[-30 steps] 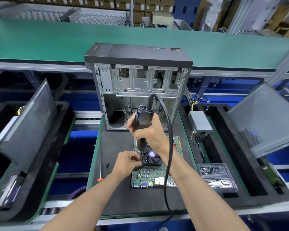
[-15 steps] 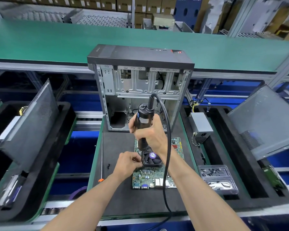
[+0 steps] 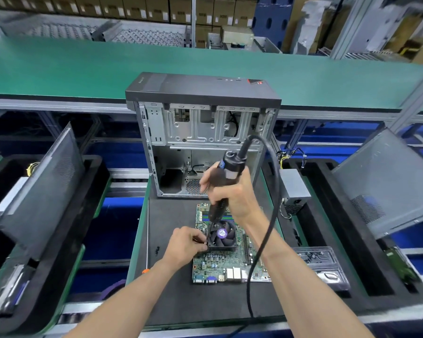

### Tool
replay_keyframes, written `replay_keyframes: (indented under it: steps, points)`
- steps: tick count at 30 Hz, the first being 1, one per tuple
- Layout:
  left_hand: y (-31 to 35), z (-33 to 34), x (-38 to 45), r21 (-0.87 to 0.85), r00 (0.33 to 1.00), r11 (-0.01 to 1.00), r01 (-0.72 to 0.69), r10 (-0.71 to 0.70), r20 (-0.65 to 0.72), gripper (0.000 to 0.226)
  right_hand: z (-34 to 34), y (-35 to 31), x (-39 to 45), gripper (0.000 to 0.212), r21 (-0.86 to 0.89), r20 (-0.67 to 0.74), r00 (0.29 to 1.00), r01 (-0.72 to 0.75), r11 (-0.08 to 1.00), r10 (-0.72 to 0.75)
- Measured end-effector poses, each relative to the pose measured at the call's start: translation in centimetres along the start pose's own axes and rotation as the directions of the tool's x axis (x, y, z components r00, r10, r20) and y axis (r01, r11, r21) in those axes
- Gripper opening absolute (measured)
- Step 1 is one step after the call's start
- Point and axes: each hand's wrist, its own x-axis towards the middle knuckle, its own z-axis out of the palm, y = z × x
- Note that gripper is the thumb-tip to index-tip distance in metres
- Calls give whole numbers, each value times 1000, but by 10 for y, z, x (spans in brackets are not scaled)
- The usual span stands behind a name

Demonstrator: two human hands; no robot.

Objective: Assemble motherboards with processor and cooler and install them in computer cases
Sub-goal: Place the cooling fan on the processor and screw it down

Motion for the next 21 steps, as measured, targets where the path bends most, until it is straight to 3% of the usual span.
replay_keyframes:
  steps: [4,6,8,10,12,14,21]
  points:
    - [3,-7,7,110,1000,994,-4,3,12,13,-25,-18,8,30,-30,-109,989,95,995,-97]
    - [12,-7,13,135,991,986,-94,106,-85,13,-39,-23,9,29,-43,-171,977,125,991,-131]
    - [28,-3,21,137,959,955,-262,273,-72,16,-53,-26,9,28,-71,-218,964,137,988,-150]
    - [47,5,31,223,933,906,-359,341,118,60,-62,-25,8,27,-106,-250,957,127,986,-150]
    - [61,15,43,384,907,836,-391,278,317,95,-68,-21,5,24,-100,-276,952,109,989,-133]
    - [65,27,50,456,887,796,-398,208,411,100,-72,-17,3,25,-84,-295,949,89,992,-111]
    - [64,32,59,321,910,902,-290,155,386,96,-78,-5,-2,22,-18,-299,952,53,998,-56]
